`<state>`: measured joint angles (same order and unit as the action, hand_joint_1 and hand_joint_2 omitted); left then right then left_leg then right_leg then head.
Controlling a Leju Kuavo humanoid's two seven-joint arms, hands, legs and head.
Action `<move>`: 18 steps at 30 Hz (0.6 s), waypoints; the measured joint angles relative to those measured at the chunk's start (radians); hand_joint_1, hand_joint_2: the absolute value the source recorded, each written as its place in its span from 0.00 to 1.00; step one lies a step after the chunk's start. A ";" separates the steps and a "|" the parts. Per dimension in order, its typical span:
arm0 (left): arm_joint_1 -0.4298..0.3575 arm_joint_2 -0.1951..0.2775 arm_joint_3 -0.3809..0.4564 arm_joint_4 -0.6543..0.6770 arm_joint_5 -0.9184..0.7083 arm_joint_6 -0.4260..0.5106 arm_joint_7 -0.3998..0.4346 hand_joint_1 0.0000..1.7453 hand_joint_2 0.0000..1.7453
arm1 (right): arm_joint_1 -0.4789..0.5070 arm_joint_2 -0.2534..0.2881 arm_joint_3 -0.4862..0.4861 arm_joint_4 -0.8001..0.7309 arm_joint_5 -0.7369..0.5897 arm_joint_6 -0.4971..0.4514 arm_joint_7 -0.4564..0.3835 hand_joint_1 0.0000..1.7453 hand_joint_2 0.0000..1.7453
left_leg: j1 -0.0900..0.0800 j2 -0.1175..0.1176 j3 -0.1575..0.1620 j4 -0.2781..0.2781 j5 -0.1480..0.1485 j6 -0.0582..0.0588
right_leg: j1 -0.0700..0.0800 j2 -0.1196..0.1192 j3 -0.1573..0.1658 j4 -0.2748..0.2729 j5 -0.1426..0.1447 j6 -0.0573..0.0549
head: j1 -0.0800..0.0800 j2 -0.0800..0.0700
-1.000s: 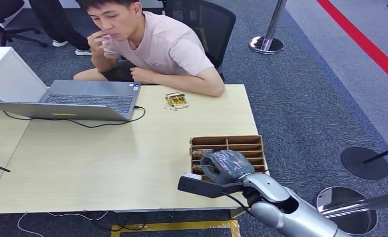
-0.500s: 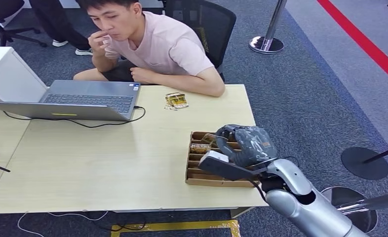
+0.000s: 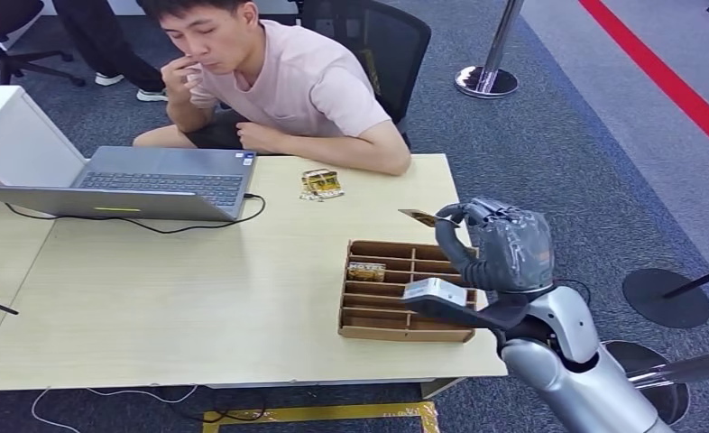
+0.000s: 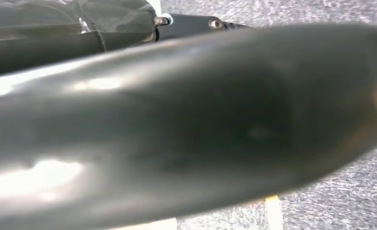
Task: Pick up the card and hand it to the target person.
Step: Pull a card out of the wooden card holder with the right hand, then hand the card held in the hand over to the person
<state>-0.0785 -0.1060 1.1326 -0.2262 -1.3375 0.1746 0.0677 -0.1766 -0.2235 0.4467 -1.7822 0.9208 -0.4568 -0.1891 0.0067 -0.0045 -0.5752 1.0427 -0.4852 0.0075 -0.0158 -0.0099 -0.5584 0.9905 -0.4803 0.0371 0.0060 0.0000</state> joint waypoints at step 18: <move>-0.009 0.000 -0.002 0.000 -0.046 -0.025 -0.026 0.00 0.00 | -0.348 0.260 0.044 0.825 0.251 -0.236 -0.026 0.84 1.00 | 0.001 0.001 0.000 0.000 0.002 -0.002 | 0.001 0.001 -0.001 0.001 0.000 -0.001 | 0.000 0.000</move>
<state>-0.0878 -0.1060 1.1304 -0.2262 -1.3836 0.1500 0.0417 -0.5243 0.0369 0.4910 -0.9570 1.1723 -0.6924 -0.2148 0.0075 -0.0036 -0.5754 1.0429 -0.4837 0.0055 -0.0151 -0.0086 -0.5592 0.9916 -0.4801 0.0364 0.0058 0.0000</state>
